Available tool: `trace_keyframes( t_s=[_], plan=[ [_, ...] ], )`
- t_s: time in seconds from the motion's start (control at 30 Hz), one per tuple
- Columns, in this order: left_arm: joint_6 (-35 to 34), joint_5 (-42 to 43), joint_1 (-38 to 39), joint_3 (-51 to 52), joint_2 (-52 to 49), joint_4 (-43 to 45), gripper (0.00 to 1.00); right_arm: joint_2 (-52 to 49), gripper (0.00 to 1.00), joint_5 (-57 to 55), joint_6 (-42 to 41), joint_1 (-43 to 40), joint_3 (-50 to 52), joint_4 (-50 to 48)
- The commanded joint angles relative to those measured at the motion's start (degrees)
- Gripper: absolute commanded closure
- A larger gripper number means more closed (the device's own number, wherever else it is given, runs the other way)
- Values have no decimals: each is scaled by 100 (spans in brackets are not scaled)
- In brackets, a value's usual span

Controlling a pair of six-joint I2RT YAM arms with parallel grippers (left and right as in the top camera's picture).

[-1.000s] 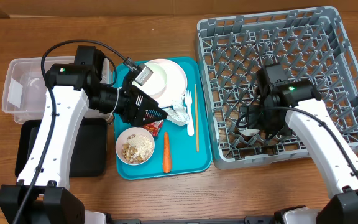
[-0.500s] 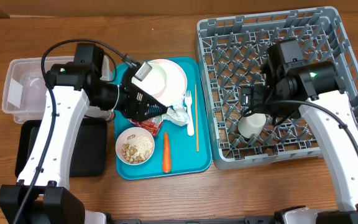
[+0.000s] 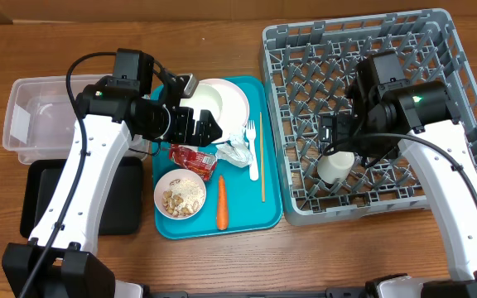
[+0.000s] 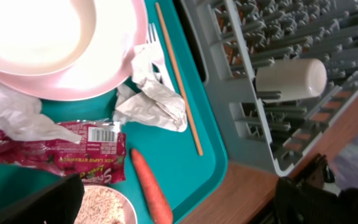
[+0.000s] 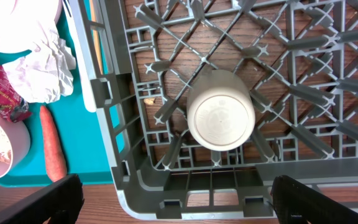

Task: Sort waste into correct bins and load items into the dishwasher
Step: 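Grasp the crumpled white tissue on the teal tray with the left gripper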

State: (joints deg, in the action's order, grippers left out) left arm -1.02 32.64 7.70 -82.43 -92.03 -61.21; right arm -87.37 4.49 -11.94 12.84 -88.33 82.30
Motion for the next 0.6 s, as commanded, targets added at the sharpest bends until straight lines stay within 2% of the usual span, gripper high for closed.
trace_keyframes(
  t_s=[0.0,0.13,0.4,0.57],
  plan=[
    [-466,-385,46,-11,-24,142,2,76,0,31,37,15,-114,-11],
    [-1043,-1093,369,-11,-33,153,1,72,0,31,37,17,-114,-11],
    [-2363,-2828,1692,-11,-313,542,0,72,0,31,37,17,-114,-11],
    [-3051,-3161,2109,-11,-769,662,0,72,0,31,37,15,-114,-11]
  ],
)
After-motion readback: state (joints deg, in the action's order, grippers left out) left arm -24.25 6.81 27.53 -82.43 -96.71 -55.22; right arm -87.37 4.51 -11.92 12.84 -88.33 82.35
